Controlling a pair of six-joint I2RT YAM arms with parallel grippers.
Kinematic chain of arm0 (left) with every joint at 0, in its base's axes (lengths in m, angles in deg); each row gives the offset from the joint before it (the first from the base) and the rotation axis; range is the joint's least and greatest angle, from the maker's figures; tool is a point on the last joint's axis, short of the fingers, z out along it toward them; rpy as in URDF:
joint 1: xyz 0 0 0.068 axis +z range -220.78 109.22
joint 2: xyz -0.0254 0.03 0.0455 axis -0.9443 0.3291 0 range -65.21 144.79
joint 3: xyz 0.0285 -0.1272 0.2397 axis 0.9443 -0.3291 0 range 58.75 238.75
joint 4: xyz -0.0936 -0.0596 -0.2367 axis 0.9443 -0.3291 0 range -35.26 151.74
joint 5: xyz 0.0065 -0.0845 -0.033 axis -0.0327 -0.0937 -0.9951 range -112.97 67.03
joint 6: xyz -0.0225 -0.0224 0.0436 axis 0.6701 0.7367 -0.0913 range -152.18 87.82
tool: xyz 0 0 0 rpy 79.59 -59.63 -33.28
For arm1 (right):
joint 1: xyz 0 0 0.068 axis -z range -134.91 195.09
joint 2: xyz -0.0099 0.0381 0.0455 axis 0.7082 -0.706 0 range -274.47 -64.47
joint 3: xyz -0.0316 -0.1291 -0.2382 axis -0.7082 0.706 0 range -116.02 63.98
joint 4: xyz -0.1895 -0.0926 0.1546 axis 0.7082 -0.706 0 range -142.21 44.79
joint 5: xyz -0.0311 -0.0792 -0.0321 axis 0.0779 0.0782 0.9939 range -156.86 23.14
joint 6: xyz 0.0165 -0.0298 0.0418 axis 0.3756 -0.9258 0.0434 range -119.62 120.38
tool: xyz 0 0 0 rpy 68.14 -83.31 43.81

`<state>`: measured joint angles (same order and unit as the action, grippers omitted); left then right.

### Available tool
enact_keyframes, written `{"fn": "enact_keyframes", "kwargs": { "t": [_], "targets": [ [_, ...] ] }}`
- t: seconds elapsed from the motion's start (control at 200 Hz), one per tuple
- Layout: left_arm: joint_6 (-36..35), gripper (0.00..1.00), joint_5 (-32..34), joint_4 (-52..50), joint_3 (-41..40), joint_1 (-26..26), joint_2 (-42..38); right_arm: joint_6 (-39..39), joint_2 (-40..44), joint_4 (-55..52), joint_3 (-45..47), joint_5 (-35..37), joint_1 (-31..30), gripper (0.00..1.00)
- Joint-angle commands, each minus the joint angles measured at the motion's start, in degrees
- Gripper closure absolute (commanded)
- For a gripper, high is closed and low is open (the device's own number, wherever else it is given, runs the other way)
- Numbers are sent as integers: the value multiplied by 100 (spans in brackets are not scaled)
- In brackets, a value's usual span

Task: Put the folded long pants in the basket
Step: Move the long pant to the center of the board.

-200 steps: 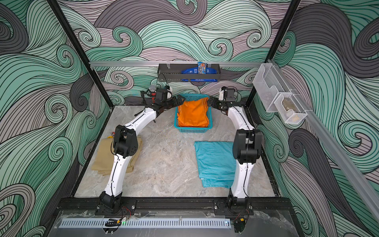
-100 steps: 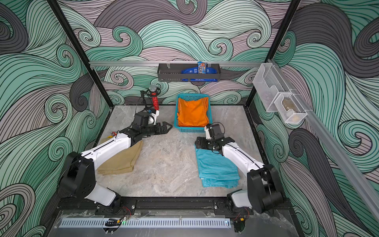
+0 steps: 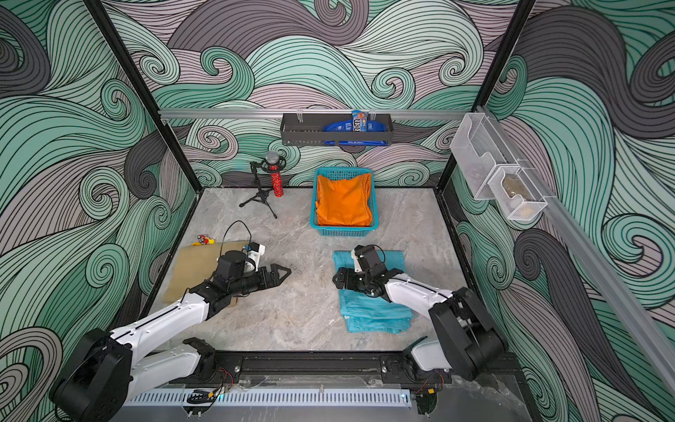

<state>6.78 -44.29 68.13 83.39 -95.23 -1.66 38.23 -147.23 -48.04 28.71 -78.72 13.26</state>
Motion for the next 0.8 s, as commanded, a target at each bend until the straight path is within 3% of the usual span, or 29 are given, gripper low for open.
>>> {"fn": "enact_keyframes", "kwargs": {
  "t": [0.0,0.13,0.395,0.61,0.79],
  "targets": [
    [85,1,146,-72,239,97,172,575,-539,365,-191,-436,-433,10],
    [-11,1,-31,-345,377,306,458,729,-1183,390,-802,-318,-854,10],
    [42,1,-119,-512,405,599,745,1096,-1998,609,-1926,-183,-1086,10],
    [-9,2,-395,-209,504,599,902,590,-1297,480,-2166,-203,-1004,9],
    [284,2,-622,202,611,514,1212,-23,-421,-125,-1622,-588,-119,8]
  ]
}}
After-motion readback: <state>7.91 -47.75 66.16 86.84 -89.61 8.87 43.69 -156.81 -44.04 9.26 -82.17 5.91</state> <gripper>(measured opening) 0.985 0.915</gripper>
